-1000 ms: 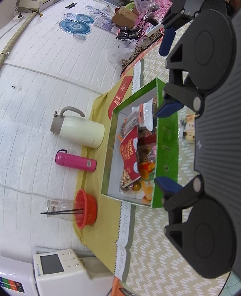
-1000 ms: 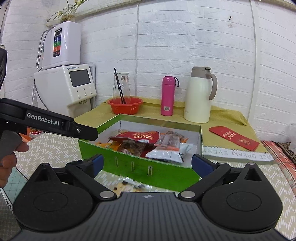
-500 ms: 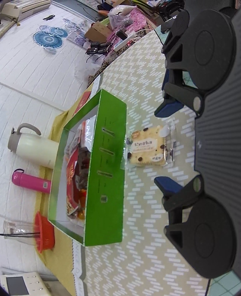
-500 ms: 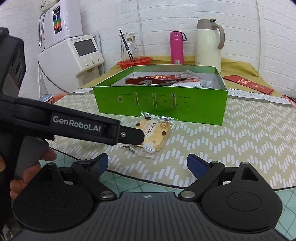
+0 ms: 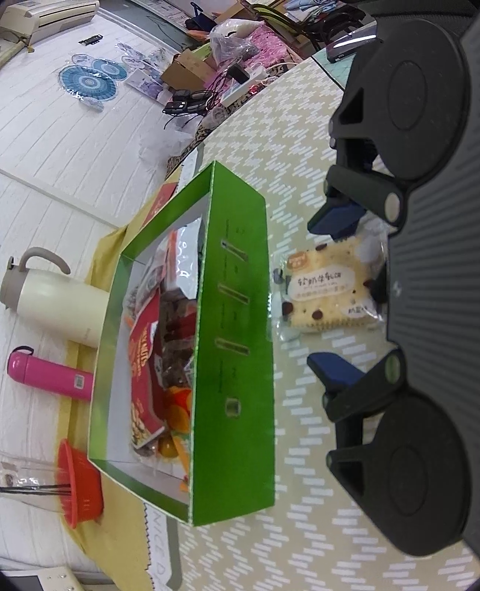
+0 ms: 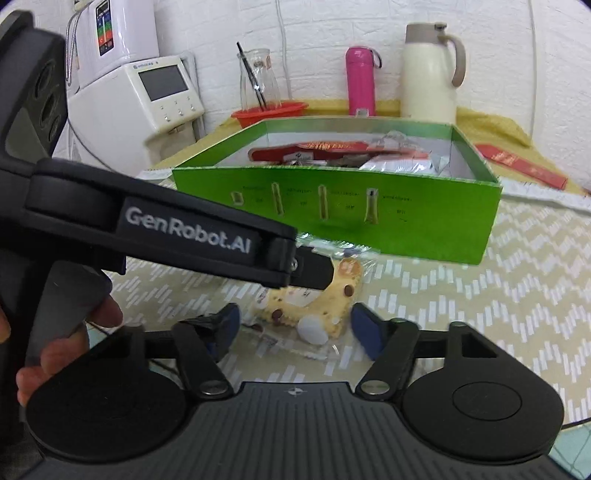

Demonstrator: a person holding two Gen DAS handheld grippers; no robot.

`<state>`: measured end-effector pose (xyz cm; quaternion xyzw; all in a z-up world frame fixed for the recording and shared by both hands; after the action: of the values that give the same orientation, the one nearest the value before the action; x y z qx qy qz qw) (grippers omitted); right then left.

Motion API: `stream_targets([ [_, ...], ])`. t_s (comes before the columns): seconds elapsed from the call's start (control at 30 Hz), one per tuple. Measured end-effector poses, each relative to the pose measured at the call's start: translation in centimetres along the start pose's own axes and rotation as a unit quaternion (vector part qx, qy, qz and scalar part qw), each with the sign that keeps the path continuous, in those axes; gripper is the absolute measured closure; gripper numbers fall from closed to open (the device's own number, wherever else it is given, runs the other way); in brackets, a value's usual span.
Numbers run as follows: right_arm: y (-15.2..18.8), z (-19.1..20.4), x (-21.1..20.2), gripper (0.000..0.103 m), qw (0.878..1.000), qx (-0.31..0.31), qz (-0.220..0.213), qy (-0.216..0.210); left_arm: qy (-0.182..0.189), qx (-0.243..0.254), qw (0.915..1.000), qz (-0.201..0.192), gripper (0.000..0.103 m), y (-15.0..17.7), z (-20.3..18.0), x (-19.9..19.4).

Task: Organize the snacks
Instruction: 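Withdraw both grippers and lower the left gripper over the clear cookie packet, then grasp the clear cookie packet with the left gripper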

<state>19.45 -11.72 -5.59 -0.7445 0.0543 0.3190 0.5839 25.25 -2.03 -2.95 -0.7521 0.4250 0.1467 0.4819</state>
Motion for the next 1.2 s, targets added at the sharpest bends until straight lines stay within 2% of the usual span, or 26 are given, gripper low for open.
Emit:
stream_targets([
  [0.1, 0.4, -0.7, -0.6, 0.062, 1.0, 0.02, 0.0, -0.025, 0.011, -0.002, 0.9999, 0.009, 0.034, 0.1, 0.0, 0.3],
  [0.2, 0.9, -0.8, -1.2, 0.077, 0.999, 0.021, -0.001, -0.033, 0.007, 0.005, 0.9999, 0.007, 0.034, 0.5, -0.1, 0.4],
  [0.3, 1.3, -0.7, -1.8, 0.088, 0.999, 0.016, 0.002, -0.038, 0.002, 0.008, 0.9999, 0.009, 0.034, 0.6, -0.1, 0.5],
  [0.4, 1.6, -0.6, -2.3, 0.09, 0.999, 0.017, 0.002, -0.038, -0.002, 0.006, 1.0, 0.008, 0.034, 0.3, 0.2, 0.5],
  [0.43, 1.6, -0.6, -2.4, 0.089, 0.999, 0.018, 0.0, -0.037, -0.003, 0.005, 1.0, 0.007, 0.034, 0.1, 0.3, 0.5],
  [0.53, 1.4, -0.8, -2.4, 0.057, 0.999, 0.027, -0.013, -0.038, -0.011, 0.013, 0.9998, 0.006, 0.038, -0.2, 0.4, 0.4],
  [0.6, 1.2, -0.7, -2.1, 0.047, 0.999, 0.023, -0.01, -0.029, -0.012, 0.022, 0.9996, 0.014, 0.066, -0.1, 0.6, 0.5],
  [0.73, 1.0, -0.6, -1.6, 0.026, 0.999, 0.02, -0.007, -0.029, -0.01, 0.021, 0.9997, 0.011, 0.066, -0.1, 0.8, 0.4],
  [0.8, 0.9, -0.6, -1.5, 0.021, 0.999, 0.018, -0.009, -0.03, -0.002, 0.023, 0.9996, 0.015, 0.066, 0.0, 0.6, 0.5],
  [0.9, 0.9, -0.5, -1.5, 0.019, 1.0, 0.012, -0.008, -0.027, 0.021, 0.03, 0.9986, 0.038, 0.068, 0.6, 0.0, 0.3],
  [0.97, 1.0, -0.5, -1.6, 0.008, 1.0, 0.006, -0.006, -0.018, 0.02, 0.041, 0.998, 0.045, 0.072, 1.3, -0.6, 0.1],
  [1.07, 1.3, -0.7, -1.9, 0.008, 1.0, 0.004, -0.007, -0.019, 0.013, 0.052, 0.9977, 0.041, 0.072, 2.3, -1.2, -0.4],
  [1.2, 1.5, -0.9, -2.0, 0.007, 1.0, 0.007, -0.008, -0.022, 0.015, 0.037, 0.9986, 0.035, 0.071, 2.3, -1.0, -0.3],
])
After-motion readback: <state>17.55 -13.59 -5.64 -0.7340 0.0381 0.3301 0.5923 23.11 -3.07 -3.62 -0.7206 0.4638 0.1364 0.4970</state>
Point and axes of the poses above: each gripper's, at about its wrist camera, not at the fingertips, and x roughly the way its jaws point, z to its left, y to its underside, the point moved 3 cm from there along x, roughly the way its jaws point, and after that the axes turned 14 degrees about -x, right-handed, at the moved point
